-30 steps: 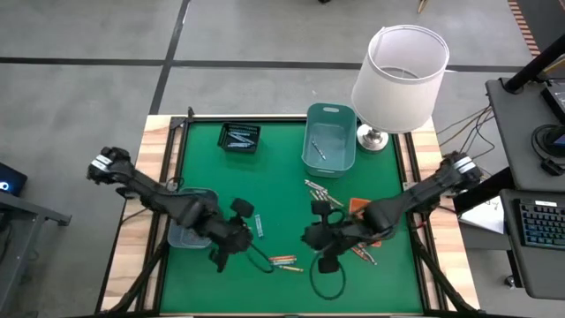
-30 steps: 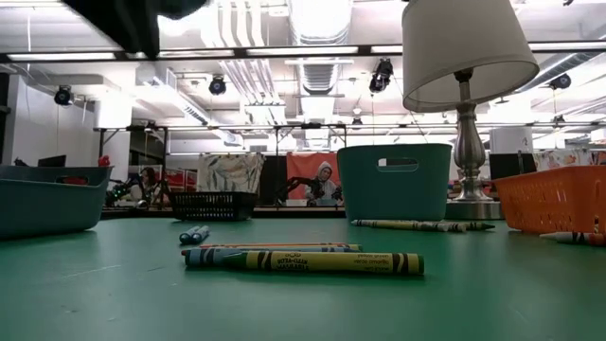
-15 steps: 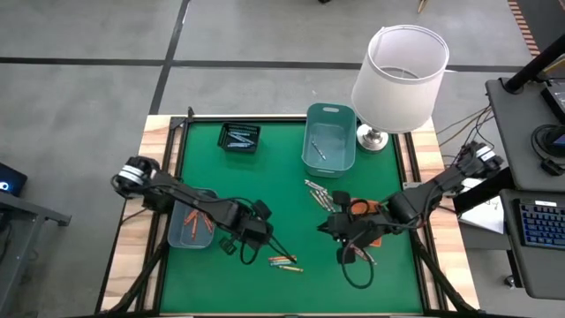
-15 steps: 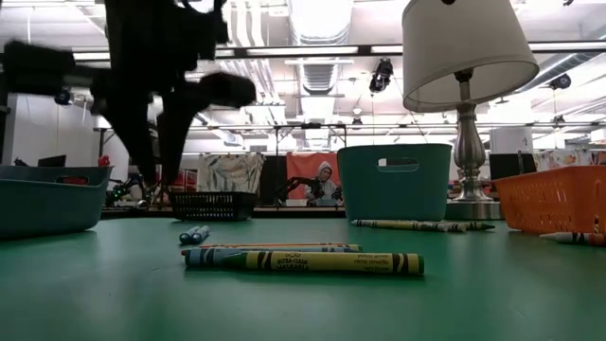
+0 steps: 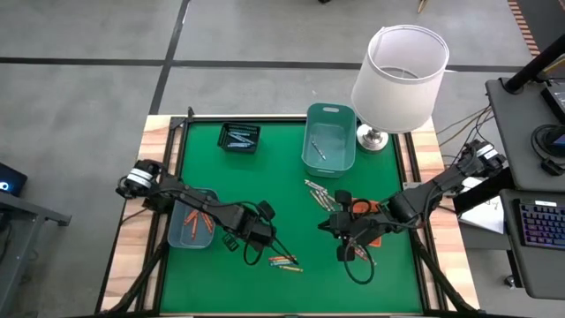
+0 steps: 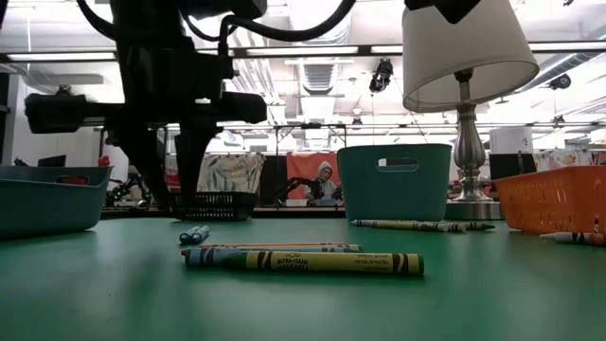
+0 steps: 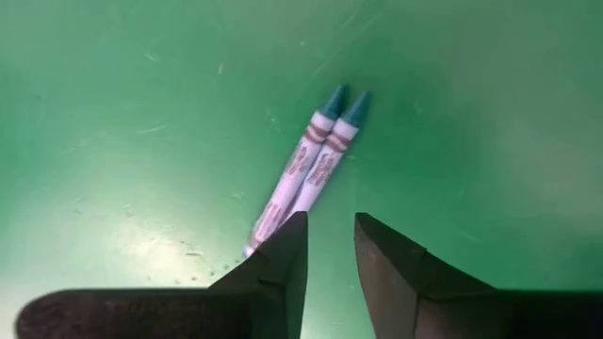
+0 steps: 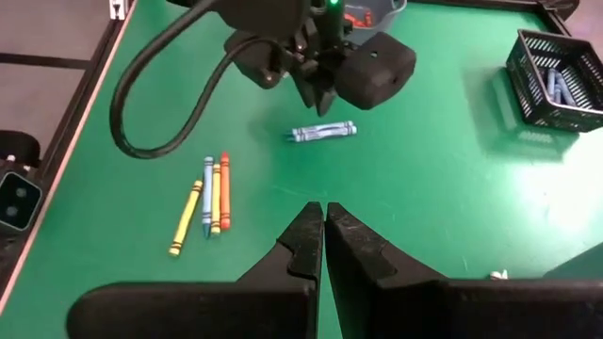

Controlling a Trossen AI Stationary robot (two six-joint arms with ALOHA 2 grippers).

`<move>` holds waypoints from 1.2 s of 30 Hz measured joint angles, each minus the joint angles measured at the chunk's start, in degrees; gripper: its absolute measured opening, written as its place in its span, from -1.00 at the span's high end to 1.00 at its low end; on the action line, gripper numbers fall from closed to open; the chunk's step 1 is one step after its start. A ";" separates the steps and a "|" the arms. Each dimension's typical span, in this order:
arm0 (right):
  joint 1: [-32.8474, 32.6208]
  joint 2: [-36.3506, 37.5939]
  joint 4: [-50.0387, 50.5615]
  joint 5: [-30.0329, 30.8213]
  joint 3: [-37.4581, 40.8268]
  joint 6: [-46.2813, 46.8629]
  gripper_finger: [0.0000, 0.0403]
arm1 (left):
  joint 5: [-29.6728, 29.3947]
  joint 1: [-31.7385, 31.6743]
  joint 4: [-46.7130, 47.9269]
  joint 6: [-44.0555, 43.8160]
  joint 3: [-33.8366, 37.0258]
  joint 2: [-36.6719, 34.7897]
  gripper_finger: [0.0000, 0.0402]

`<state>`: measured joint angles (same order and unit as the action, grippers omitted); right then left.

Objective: Sort crayons
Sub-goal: Put the blue crayon into the black bin

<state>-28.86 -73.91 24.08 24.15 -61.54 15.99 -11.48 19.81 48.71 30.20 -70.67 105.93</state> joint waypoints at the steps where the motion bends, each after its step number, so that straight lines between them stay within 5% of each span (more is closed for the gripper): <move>1: 0.00 -0.02 -0.17 0.04 0.00 0.00 0.96 | -0.05 -0.09 0.02 0.44 0.00 0.00 0.61; 10: -0.02 -0.02 -2.46 0.01 0.00 0.13 0.96 | -2.58 -1.27 -0.24 1.91 0.32 0.00 0.39; 36: 0.00 -0.11 -2.54 0.54 -0.02 0.13 0.96 | -0.62 -3.21 -6.89 8.41 4.83 0.59 0.38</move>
<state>-28.86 -74.02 21.54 24.69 -61.56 16.12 -12.10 16.61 41.82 38.61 -65.84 106.52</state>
